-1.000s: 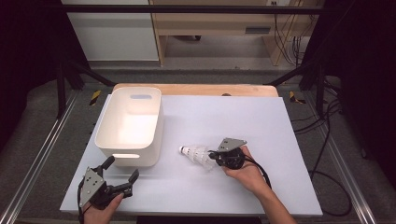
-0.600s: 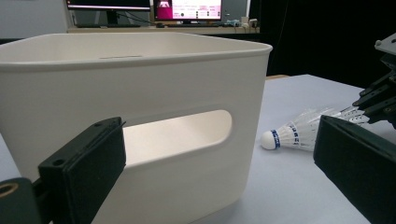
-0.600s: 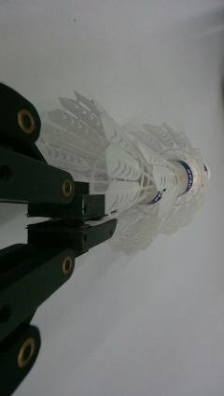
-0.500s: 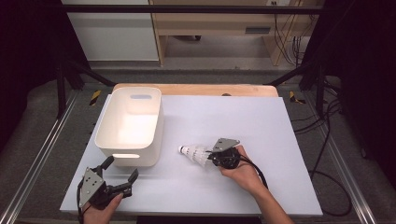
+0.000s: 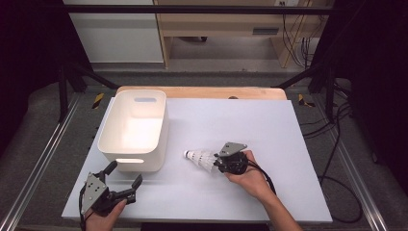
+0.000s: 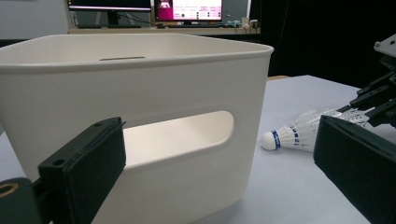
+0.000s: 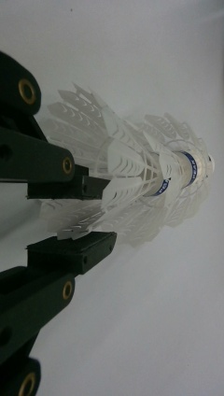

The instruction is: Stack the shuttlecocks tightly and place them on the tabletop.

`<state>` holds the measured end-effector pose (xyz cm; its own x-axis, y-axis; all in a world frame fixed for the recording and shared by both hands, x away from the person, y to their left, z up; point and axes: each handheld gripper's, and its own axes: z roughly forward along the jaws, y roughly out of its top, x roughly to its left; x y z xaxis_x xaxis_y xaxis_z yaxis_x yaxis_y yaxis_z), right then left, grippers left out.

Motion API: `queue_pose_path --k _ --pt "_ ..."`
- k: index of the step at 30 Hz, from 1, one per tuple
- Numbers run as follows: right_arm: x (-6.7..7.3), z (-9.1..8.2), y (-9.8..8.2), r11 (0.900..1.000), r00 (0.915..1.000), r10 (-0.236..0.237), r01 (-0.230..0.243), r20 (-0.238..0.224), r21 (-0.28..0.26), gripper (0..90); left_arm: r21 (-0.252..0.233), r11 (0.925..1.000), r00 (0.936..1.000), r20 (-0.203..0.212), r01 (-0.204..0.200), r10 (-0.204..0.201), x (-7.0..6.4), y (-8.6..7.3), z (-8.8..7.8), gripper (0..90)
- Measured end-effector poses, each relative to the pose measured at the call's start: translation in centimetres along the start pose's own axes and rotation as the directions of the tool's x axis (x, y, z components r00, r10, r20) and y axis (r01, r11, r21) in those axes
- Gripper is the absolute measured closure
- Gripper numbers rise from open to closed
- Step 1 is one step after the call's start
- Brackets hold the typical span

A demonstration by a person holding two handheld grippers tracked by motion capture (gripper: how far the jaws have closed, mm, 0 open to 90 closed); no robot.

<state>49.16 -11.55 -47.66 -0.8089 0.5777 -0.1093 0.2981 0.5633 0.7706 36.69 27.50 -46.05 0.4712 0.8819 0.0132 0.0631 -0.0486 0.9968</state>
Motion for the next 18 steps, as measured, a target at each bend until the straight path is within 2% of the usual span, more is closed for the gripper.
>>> queue_pose_path --k 11,18 --pt "0.08 -0.48 -0.02 1.0 0.9998 0.014 -0.015 0.015 0.011 60.3 0.001 1.0 1.0 0.004 -0.004 0.004 -0.07 0.03 -0.02 2.4" --pt "-0.06 -0.83 -0.08 0.999 0.9993 0.03 -0.031 0.021 0.01 56.7 0.001 1.0 1.0 0.005 -0.003 0.003 -0.08 0.01 0.01 2.3"
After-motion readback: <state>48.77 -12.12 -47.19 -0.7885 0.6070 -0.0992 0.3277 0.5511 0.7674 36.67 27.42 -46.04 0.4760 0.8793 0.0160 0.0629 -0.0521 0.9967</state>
